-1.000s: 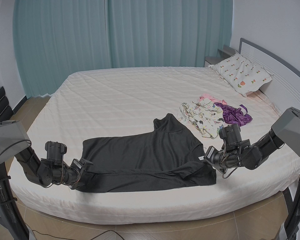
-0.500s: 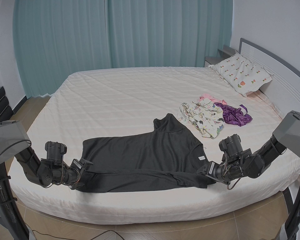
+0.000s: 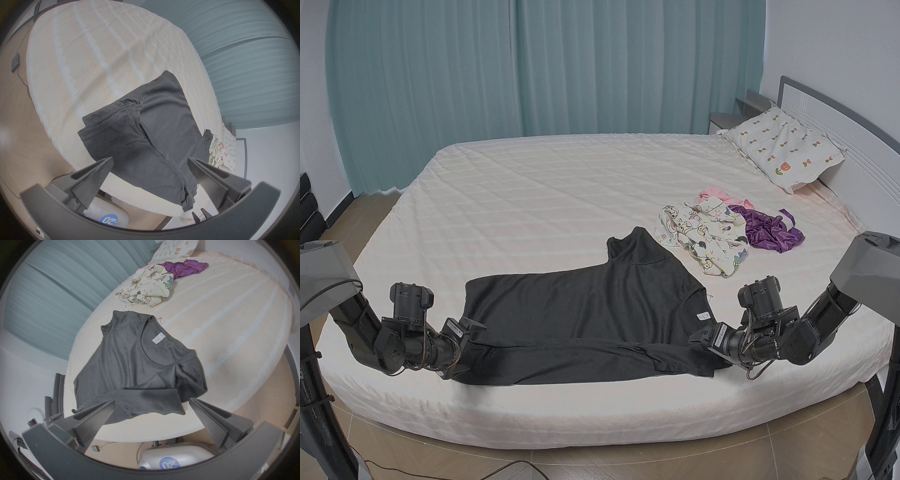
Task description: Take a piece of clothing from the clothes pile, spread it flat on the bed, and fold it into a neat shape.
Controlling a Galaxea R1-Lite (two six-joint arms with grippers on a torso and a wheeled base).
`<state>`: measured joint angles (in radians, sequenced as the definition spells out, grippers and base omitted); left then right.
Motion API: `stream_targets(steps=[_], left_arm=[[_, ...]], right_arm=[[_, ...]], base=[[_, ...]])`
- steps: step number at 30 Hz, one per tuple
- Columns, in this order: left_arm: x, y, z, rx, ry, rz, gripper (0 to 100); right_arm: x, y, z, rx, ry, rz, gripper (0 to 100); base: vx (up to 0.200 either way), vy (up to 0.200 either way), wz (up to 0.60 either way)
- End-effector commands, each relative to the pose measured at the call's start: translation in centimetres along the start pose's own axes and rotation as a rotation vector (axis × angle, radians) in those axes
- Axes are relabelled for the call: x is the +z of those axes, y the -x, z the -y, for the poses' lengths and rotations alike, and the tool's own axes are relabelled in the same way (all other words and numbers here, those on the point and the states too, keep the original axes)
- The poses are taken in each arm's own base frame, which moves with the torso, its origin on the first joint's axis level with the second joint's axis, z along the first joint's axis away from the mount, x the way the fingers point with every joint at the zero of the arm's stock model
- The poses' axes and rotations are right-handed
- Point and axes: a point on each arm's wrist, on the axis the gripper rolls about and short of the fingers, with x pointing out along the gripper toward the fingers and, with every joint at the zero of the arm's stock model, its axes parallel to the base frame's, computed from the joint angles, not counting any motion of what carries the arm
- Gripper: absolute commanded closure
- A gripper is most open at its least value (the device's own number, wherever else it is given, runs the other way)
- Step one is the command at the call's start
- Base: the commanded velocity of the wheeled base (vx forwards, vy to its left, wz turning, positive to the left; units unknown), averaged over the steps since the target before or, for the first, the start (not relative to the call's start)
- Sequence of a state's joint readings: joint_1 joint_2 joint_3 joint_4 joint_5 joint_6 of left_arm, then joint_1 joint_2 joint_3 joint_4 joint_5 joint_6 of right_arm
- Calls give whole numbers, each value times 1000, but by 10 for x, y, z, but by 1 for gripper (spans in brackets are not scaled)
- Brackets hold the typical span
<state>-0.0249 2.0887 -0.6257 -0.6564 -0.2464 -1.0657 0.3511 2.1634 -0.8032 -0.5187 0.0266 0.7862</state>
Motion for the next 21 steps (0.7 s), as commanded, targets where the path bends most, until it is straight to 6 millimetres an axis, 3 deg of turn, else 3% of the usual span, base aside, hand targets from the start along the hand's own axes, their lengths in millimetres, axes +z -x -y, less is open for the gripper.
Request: stream_targets(steps=[1, 8, 14, 21], left_arm=[[1, 0, 0, -4, 2, 3, 0], [3, 1, 0, -6, 6, 7, 0], [3, 2, 1, -10, 0, 6, 0], [4, 3, 1, -12, -5, 13, 0]], right_arm=[[1, 2, 12, 20, -39, -9, 0], [-2, 11, 24, 97, -71, 39, 0], [-21, 11, 38, 197, -117, 122, 0], [-23, 14, 41, 223, -115, 126, 0]], base=[[0, 0, 0], [0, 0, 0], [200, 0, 0], [200, 0, 0]])
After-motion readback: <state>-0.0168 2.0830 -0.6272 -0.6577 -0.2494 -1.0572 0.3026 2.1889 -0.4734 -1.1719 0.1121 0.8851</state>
